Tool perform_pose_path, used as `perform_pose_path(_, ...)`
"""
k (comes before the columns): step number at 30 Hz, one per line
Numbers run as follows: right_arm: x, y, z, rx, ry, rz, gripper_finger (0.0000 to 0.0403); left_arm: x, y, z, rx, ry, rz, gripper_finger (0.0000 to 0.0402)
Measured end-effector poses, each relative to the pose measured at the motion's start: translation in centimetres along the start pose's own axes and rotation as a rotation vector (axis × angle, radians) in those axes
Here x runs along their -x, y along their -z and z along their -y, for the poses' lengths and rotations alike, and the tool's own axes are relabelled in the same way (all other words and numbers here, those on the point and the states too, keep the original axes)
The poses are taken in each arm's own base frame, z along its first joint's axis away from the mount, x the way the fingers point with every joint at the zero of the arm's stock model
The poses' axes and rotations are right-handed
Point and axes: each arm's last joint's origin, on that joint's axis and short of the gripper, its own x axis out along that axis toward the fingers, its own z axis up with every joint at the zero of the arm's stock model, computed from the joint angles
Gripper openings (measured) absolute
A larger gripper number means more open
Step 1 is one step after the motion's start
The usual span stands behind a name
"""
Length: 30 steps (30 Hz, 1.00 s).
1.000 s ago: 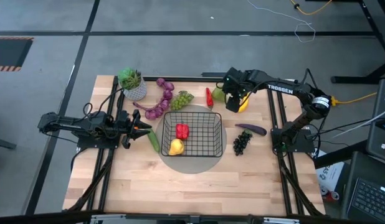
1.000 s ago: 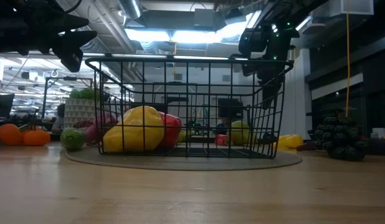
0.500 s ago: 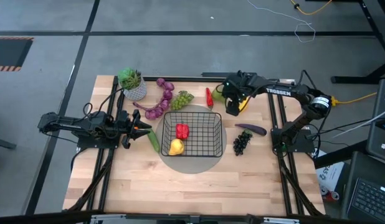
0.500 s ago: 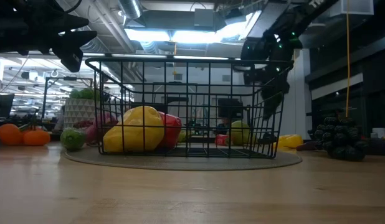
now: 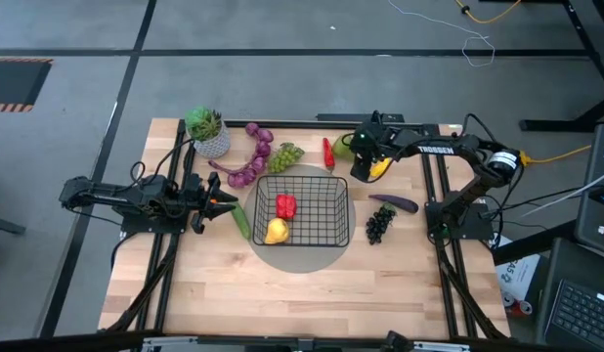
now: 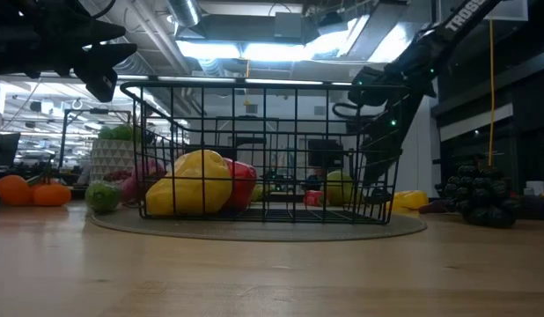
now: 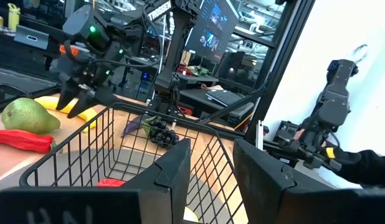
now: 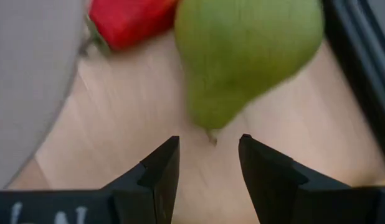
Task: Build produce basket
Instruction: Put the green pear into the black wire basket
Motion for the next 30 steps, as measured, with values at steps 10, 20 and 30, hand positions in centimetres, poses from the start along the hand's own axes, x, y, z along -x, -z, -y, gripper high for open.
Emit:
perform_pose_path(10, -1.3, 2.0, 0.1, -0.086, 0.037, 0.011, 0.0165, 0.0, 0.0, 0.0, 0.0, 0.0, 0.0, 0.0115)
perform_pose_path(20, -2.0, 2.5, -0.1, -0.157, 0.05, 0.11, 0.0165, 0.0, 0.0, 0.0, 0.0, 0.0, 0.0, 0.0115)
perform_pose_path(30, -1.9, 2.5, -0.1, -0.198, 0.049, 0.117, 0.0165, 0.0, 0.0, 0.0, 0.0, 0.0, 0.0, 0.0115)
